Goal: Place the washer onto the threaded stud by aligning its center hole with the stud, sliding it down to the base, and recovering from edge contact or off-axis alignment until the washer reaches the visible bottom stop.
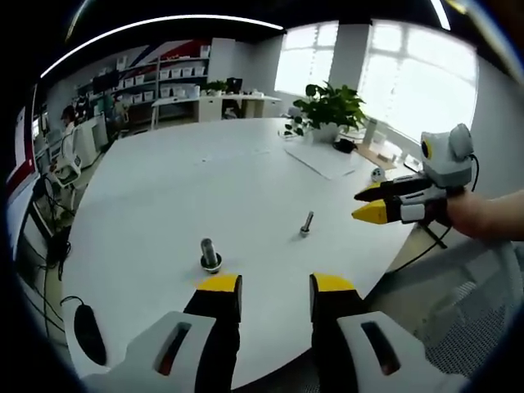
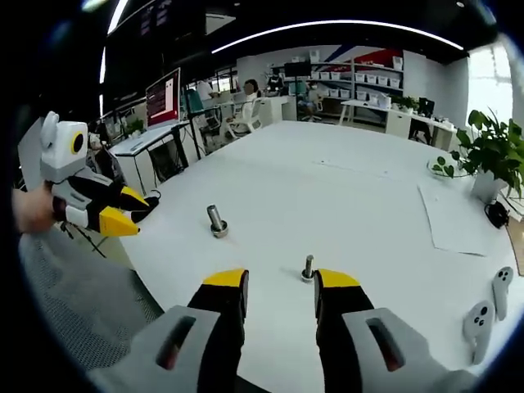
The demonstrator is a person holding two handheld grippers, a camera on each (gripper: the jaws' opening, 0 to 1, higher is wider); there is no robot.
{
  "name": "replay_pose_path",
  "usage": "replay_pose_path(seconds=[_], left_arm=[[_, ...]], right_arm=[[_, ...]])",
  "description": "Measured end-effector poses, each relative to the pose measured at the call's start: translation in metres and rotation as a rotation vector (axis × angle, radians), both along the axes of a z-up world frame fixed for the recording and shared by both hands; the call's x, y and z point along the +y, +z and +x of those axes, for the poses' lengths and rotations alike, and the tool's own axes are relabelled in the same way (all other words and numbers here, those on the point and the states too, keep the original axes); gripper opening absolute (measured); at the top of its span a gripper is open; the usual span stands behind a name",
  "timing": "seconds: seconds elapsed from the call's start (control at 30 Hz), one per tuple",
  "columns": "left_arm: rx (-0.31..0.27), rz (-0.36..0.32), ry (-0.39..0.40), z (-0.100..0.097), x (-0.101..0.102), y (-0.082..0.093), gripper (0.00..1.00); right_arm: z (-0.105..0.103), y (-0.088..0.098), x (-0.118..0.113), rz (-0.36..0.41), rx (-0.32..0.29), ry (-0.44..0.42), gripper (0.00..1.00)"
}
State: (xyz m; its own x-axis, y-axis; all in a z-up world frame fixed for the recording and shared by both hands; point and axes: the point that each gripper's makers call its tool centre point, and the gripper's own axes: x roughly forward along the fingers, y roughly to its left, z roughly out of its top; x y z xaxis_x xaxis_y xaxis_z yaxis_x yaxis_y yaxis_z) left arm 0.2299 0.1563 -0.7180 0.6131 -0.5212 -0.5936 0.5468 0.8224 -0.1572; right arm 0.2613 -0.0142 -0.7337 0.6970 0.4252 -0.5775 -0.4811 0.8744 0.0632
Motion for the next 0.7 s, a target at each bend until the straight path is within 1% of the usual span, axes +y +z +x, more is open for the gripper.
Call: replay_pose_path(seconds=[0.13, 0.33, 0.7], left_arm=[[0.004, 0.004, 0.0, -0.0003, 0.0002, -0.0008, 0.31], [0.007, 0.008, -0.001, -0.0008, 0.0, -0.0022, 0.31], [0.011, 0.017, -0.001, -0.0014, 0.0014, -0.0035, 0.31]], right_arm=[[-0.0002, 0.0008, 0.001, -0.006, -0.005, 0.003, 0.34], [-0.0011, -0.0029, 0.0003, -0.016, 0.008, 0.007, 0.35], [-0.0017, -0.0041, 0.0009, -0.018, 0.012, 0.01, 0.35]])
